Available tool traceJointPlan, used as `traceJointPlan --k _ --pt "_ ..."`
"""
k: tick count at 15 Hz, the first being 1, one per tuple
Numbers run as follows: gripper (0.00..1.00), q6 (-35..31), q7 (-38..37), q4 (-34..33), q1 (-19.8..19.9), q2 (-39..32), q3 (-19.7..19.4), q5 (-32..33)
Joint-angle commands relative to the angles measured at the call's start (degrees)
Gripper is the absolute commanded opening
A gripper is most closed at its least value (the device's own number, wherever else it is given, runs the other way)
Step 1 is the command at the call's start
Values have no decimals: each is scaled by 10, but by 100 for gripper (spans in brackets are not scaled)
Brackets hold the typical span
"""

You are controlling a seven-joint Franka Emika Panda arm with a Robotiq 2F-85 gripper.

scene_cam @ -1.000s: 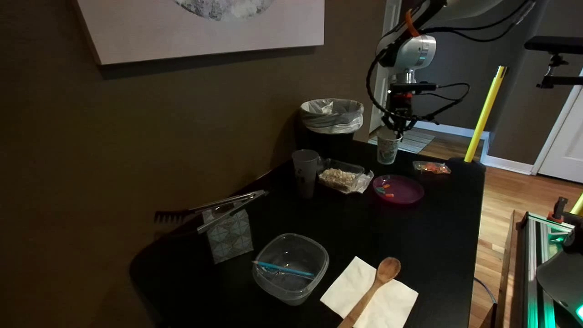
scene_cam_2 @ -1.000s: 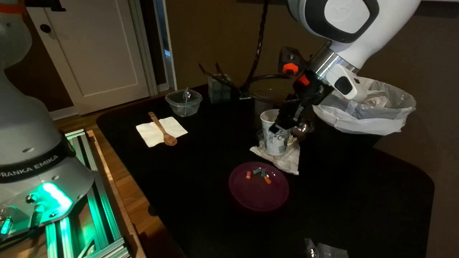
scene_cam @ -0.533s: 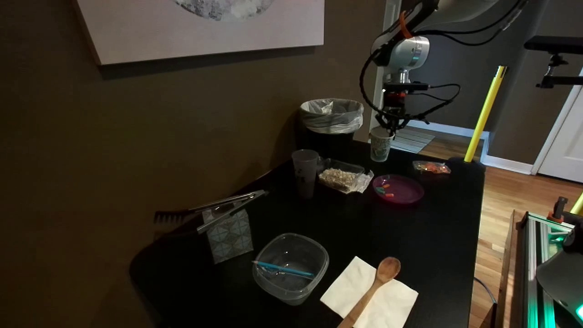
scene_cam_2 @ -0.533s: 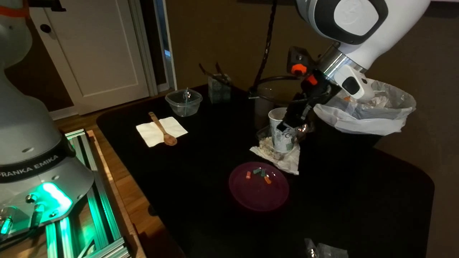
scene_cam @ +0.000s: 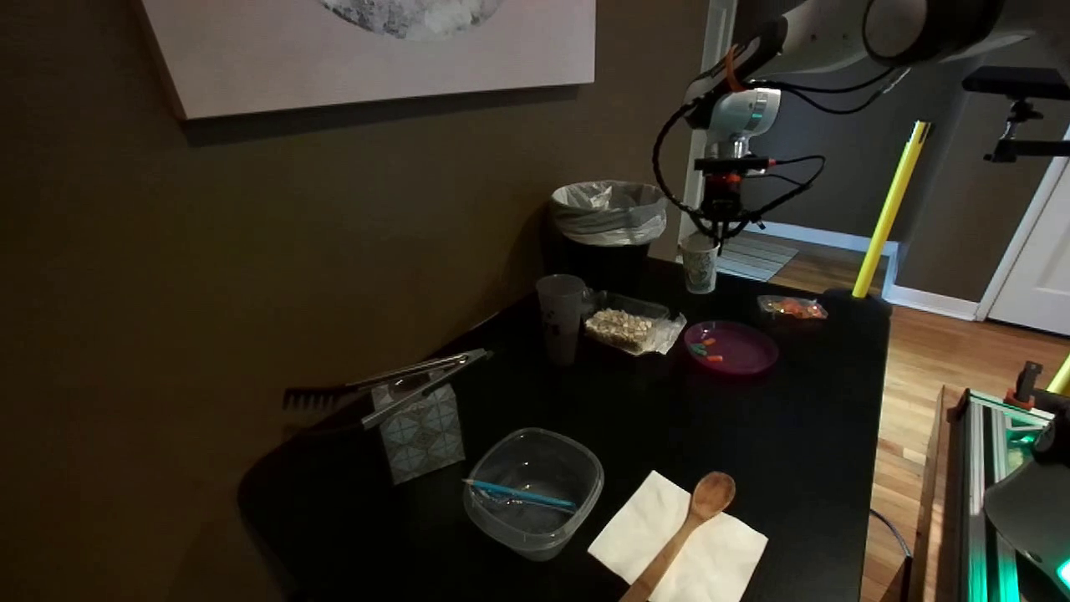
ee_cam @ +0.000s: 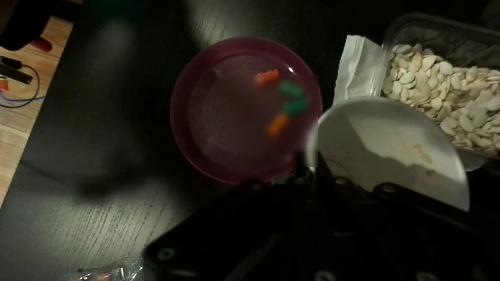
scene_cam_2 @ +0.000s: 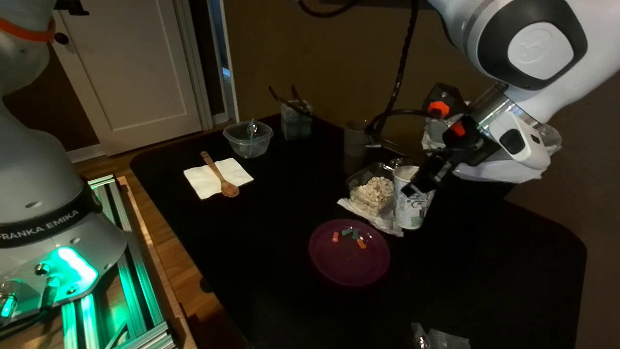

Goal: Remove the coffee cup from the purple plate.

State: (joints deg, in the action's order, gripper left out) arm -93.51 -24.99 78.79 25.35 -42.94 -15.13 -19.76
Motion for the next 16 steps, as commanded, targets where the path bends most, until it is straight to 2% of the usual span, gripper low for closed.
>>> traceJointPlan --k 1,5,8,13,16 --pt "1 88 -33 -135 43 -104 7 -27" --pt "1 182 -29 -244 88 -186 28 -49" --pt "1 208 -17 -294 113 -217 45 -71" --pt "1 189 11 -335 140 -222 70 -72" --pt "1 143 3 -326 136 -200 61 -78"
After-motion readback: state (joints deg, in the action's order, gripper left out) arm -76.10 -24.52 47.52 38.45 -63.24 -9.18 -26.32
